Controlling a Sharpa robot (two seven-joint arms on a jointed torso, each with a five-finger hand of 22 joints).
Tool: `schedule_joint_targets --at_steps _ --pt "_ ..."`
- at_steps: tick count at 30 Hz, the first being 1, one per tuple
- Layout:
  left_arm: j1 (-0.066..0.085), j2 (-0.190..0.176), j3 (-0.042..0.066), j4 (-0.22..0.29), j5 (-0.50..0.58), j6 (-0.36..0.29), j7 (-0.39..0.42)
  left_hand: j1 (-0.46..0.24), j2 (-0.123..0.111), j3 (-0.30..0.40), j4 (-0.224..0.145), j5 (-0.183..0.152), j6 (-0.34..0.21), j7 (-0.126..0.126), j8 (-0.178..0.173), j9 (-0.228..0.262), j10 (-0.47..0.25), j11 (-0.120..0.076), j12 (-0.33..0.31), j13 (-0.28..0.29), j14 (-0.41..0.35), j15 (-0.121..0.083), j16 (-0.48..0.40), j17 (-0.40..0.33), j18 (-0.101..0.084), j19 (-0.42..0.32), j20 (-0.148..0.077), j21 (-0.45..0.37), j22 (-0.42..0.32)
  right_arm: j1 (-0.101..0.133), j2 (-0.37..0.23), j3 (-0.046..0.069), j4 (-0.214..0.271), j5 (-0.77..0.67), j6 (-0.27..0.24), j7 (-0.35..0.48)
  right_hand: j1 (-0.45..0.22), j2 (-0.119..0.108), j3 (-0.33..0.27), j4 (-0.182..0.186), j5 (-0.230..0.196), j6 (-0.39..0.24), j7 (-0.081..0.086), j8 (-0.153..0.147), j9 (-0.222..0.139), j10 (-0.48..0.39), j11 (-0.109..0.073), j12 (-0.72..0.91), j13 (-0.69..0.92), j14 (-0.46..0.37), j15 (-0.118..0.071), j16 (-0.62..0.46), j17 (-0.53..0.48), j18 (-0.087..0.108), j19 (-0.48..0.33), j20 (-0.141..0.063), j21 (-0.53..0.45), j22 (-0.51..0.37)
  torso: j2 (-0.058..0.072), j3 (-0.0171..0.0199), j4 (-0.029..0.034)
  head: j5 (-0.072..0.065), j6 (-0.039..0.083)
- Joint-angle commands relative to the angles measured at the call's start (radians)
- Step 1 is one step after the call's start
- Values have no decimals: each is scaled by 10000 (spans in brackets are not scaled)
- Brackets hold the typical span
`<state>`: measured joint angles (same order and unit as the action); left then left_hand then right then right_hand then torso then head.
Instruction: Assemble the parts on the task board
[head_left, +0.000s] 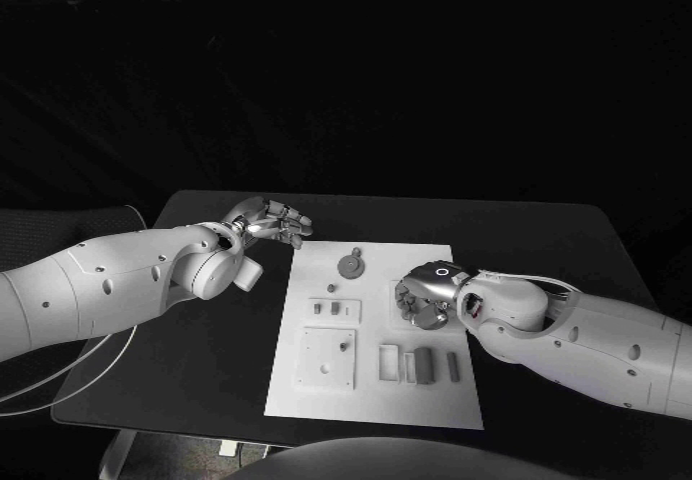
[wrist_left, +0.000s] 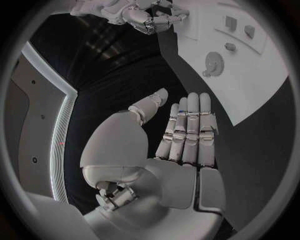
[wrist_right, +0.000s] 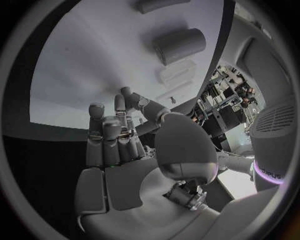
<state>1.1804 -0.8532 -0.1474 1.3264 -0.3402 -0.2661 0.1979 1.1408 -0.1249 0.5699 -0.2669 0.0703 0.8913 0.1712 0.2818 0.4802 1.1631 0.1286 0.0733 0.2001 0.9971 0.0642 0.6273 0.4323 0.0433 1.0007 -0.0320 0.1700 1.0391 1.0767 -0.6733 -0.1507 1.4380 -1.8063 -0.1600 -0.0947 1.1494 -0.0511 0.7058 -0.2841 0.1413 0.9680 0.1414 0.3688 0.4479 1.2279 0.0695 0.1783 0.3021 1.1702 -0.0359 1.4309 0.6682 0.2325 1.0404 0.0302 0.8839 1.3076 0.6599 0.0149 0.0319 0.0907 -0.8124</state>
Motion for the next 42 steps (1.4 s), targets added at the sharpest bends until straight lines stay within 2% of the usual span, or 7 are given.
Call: schedule_joint_targets --at_steps 1,12,23,26,31,37,42 --pt "13 6 7 9 64 39 100 21 0 18 31 56 -70 6 68 -11 31 31 -19 -13 77 20 -56 14 116 92 -5 -54 15 -22 -43 -9 77 -59 -371 7 -37 80 71 10 20 297 -180 96 113 104 2 74 15 53 -26 14 -9 293 93 -23 50 182 -1 3 2 -1 -12" --pt "13 -1 7 -16 64 31 113 14 4 17 40 56 -73 6 69 -13 31 31 -19 -15 79 20 -67 29 116 94 -6 -57 17 -20 -340 104 434 103 -682 -51 -106 47 140 14 18 365 -214 143 162 191 -35 106 47 93 -62 -6 -19 293 123 -44 60 179 -3 1 -6 6 -18" --pt "13 -1 7 -30 65 15 123 11 5 17 44 57 -73 6 70 -15 31 31 -19 -16 82 19 -77 44 116 95 -7 -61 19 14 -601 538 1031 57 -802 -146 -120 20 177 9 17 394 -231 165 190 227 -54 118 62 113 -83 -13 -22 293 145 -58 69 179 -1 6 -7 26 -25" --pt "13 4 7 -54 65 8 124 11 4 17 44 57 -73 6 71 -16 31 30 -19 -17 83 18 -80 48 116 95 -7 -62 20 100 -643 591 1297 29 -807 -162 -121 10 185 7 17 400 -234 169 196 233 -58 120 65 117 -87 -15 -22 293 149 -61 71 179 -1 4 -9 38 -20" --pt "13 40 7 -127 75 3 146 12 5 18 44 58 -73 6 71 -16 31 30 -19 -18 83 18 -84 53 117 95 -8 -63 21 230 -462 600 1632 38 -754 -120 -123 0 194 7 17 407 -238 174 204 244 -63 123 70 121 -92 -17 -23 293 153 -64 73 179 -10 1 -14 72 -8" --pt "12 151 7 -277 176 4 159 15 7 20 45 59 -73 5 72 -17 32 30 -19 -18 85 17 -89 60 117 96 -9 -64 22 230 290 577 1570 200 -503 83 -129 -3 200 10 16 410 -239 177 209 250 -66 125 73 123 -95 -20 -23 293 156 -66 73 178 -22 -5 -4 200 -32" --pt "12 294 7 -497 222 4 173 16 9 22 45 60 -73 5 73 -18 32 29 -19 -19 86 17 -94 67 117 97 -9 -66 23 213 1126 347 1419 206 -389 292 -143 23 215 13 16 393 -235 170 215 238 -65 114 72 120 -96 -30 -27 293 156 -68 68 175 -49 4 -5 308 14"
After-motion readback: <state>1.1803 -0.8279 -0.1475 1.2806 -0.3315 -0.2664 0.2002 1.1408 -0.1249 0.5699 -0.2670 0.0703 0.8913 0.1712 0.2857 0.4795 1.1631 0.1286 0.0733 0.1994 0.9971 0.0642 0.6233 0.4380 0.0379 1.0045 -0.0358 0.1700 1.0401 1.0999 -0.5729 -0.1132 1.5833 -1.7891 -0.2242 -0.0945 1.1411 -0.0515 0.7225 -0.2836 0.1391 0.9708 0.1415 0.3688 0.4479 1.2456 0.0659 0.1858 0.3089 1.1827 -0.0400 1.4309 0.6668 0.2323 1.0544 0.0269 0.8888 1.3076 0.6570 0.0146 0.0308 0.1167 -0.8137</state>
